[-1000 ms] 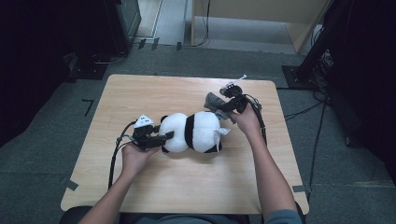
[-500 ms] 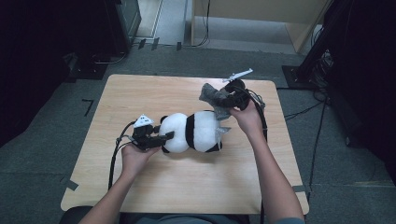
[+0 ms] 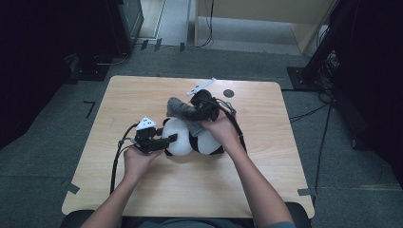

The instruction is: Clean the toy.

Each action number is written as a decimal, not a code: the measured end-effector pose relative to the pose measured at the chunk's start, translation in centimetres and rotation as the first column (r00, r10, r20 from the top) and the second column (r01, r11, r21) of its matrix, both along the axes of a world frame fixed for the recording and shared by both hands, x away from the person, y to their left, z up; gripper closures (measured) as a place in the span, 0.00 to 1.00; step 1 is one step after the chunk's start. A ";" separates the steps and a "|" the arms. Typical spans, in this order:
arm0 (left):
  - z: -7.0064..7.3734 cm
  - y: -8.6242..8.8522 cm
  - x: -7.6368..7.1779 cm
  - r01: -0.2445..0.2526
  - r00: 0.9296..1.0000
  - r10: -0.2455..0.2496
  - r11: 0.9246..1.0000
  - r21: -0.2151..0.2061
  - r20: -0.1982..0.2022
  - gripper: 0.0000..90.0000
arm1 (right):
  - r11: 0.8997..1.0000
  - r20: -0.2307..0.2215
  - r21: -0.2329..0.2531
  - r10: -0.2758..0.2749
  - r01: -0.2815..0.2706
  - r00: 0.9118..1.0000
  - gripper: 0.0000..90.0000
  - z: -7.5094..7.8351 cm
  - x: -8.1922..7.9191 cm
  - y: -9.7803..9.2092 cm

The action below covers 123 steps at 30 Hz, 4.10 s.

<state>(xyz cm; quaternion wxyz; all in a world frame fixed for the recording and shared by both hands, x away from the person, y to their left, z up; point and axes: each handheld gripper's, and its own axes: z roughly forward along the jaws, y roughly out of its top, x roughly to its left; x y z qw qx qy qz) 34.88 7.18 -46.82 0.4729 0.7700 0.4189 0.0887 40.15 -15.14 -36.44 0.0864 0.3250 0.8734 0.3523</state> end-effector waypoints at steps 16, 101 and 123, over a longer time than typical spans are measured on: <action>-0.2 0.0 0.0 -0.008 1.000 0.008 1.000 -0.002 -0.005 0.45 | 0.997 0.023 -0.033 0.063 -0.063 0.998 0.81 -3.0 -0.8 4.0; -0.6 -0.2 0.3 -0.015 1.000 0.014 0.999 0.038 0.024 0.34 | 0.997 -0.013 -0.066 -0.034 0.033 0.999 0.82 -2.8 0.1 1.9; -0.7 -0.2 0.4 -0.012 1.000 0.012 0.999 0.032 0.009 0.35 | 0.975 0.031 0.003 -0.223 0.223 0.974 0.83 -1.3 -1.6 -9.4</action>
